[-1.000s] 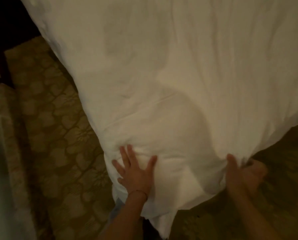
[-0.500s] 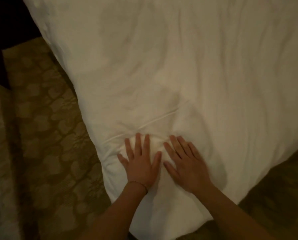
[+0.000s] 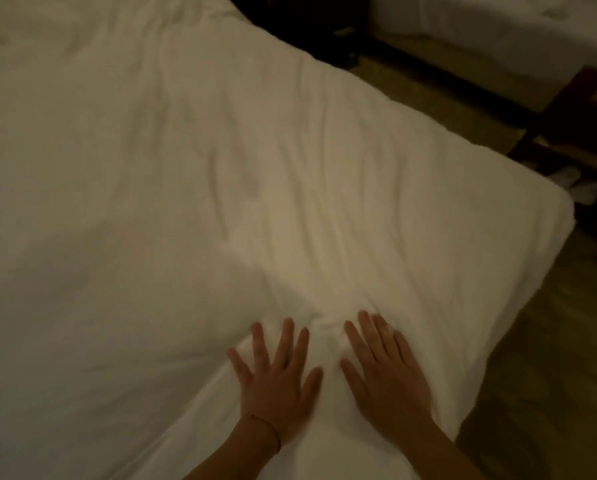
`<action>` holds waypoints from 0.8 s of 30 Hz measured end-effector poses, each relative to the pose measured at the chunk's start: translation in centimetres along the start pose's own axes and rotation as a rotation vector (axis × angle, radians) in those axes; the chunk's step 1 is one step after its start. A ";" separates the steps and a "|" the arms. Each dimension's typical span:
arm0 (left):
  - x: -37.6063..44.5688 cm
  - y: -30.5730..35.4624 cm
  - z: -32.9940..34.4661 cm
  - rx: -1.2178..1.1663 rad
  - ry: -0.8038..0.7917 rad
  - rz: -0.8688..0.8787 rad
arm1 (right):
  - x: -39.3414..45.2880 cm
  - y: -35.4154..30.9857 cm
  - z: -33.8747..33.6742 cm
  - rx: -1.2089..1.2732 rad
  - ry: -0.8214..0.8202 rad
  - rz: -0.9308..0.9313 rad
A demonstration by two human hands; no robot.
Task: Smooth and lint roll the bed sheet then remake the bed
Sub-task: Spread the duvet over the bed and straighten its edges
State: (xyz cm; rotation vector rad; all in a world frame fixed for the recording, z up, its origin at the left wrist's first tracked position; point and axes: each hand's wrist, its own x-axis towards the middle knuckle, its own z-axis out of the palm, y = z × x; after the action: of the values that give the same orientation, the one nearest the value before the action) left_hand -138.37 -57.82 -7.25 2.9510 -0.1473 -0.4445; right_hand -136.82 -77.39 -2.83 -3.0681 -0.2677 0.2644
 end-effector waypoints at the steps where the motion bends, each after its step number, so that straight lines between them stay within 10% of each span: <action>1: 2.2 0.9 -0.5 0.001 -0.001 0.004 | 1.8 1.5 -0.3 0.005 0.016 0.002; 14: 35.0 16.7 -8.0 -0.024 -0.027 0.104 | 28.0 24.3 -4.2 -0.011 0.078 -0.165; 20: 45.5 22.0 -10.5 -0.005 0.012 0.107 | 34.3 40.0 -6.8 -0.123 -0.011 0.285; 24: 50.0 26.9 -11.6 -0.067 0.013 0.146 | 34.6 41.5 -6.2 -0.117 -0.026 0.272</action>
State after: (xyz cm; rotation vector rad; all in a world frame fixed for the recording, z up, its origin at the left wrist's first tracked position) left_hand -89.37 -88.64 -6.09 2.8519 -0.3366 -0.4015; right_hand -95.18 -112.38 -5.20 -3.2152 0.1403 0.3095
